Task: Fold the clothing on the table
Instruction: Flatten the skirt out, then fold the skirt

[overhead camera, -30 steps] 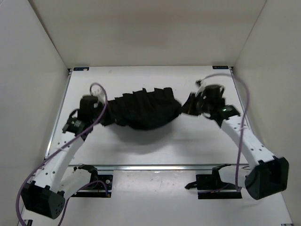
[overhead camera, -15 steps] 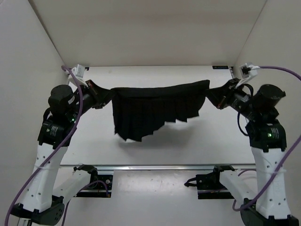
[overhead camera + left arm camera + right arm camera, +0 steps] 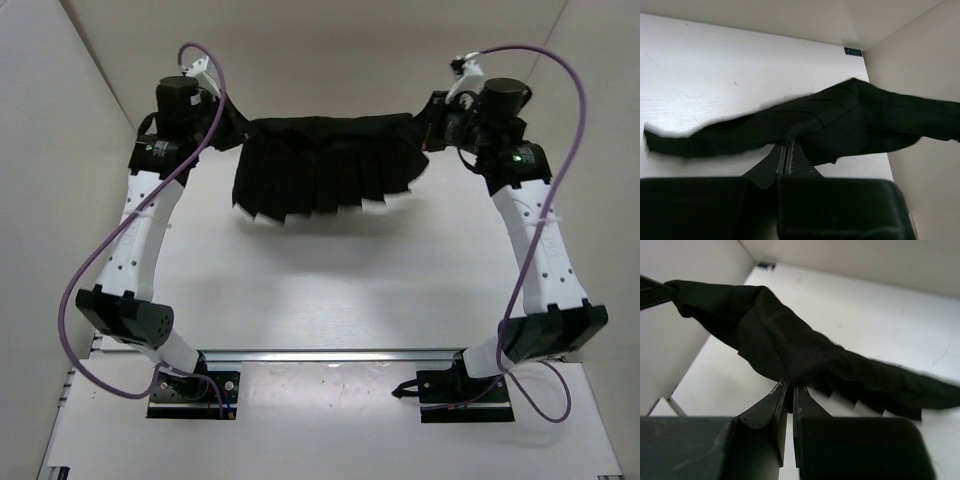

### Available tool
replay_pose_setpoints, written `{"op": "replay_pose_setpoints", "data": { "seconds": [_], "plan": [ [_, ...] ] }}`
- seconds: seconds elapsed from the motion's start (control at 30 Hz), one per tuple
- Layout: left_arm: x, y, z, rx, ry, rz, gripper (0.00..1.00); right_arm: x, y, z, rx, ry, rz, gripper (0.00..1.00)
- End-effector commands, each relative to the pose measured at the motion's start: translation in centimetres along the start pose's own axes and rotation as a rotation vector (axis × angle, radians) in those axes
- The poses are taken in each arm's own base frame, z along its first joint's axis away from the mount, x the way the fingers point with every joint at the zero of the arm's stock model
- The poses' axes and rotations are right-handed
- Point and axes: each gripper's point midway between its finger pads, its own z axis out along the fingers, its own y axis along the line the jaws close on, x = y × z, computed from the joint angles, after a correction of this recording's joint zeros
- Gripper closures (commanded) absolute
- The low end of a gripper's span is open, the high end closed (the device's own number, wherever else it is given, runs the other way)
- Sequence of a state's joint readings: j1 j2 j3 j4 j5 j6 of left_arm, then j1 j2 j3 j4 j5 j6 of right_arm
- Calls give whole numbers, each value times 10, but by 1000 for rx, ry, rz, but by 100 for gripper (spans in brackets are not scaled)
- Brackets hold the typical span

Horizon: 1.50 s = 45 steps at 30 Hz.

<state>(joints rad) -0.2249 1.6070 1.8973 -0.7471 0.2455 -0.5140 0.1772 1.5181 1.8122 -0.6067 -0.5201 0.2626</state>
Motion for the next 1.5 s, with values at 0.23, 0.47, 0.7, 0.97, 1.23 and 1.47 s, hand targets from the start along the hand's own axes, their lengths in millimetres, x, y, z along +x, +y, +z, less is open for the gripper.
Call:
{"op": "replay_pose_setpoints", "data": {
  "seconds": [0.23,0.47,0.7,0.97,1.23,1.47],
  "plan": [
    [116,71,-5,-65,75,-67,100,86,-57,-12,39,0,164,100],
    [274,139,6,-119,377,-253,100,251,-99,-1,163,267,494,100],
    [336,130,-36,-149,482,-176,100,318,-77,-50,293,418,525,100],
    [351,126,-92,-154,478,-167,100,347,-35,-101,240,468,554,100],
    [319,103,-134,-94,401,-184,100,320,-3,-157,236,379,500,100],
    [275,95,-111,-89,359,-149,100,292,-5,-147,247,378,436,100]
  ]
}}
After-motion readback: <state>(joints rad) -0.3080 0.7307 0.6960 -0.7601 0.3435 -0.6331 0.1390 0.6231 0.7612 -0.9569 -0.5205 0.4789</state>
